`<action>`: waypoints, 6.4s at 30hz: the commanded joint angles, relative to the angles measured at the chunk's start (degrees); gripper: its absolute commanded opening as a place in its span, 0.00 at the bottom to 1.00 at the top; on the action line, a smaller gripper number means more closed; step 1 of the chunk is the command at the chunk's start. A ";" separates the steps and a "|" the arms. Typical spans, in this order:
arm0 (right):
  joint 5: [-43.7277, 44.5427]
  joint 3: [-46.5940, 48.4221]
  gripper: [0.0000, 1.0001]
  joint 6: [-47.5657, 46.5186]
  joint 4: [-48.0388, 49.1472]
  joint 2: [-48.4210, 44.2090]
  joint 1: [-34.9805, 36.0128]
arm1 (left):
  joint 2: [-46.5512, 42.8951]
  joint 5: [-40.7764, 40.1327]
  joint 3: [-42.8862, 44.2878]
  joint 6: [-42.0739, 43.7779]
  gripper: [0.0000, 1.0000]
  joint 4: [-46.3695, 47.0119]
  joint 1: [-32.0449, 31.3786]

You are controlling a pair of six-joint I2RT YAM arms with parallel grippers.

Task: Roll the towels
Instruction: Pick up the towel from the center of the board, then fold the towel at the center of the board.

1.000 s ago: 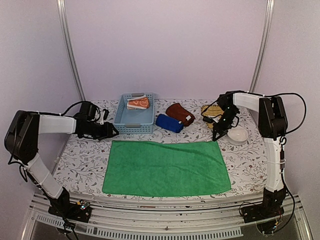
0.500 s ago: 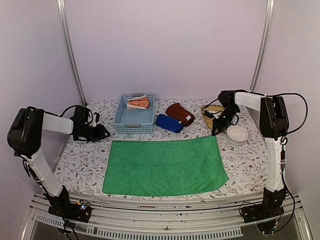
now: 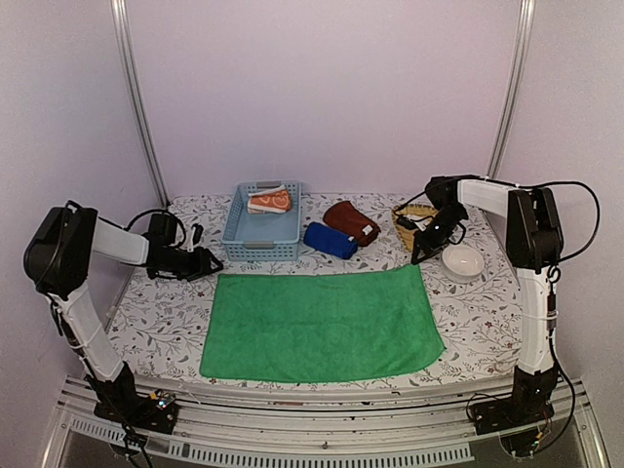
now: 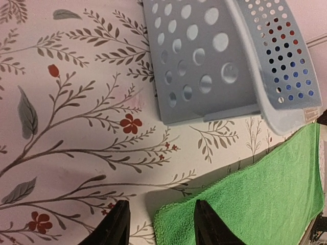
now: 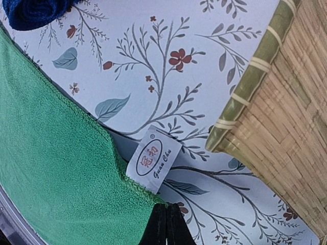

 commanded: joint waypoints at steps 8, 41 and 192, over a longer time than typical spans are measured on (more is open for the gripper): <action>-1.74 0.31 0.03 -0.12 0.35 -1.85 -0.26 | 3.71 6.02 -0.38 2.45 0.45 2.67 0.16; -1.59 3.77 0.03 0.03 1.99 -2.24 -2.16 | -2.13 3.99 -3.42 0.92 0.00 9.56 0.12; -19.67 -50.68 0.02 -34.00 1.81 -38.17 -6.58 | -30.14 5.94 -7.75 -0.66 0.00 -45.51 -7.36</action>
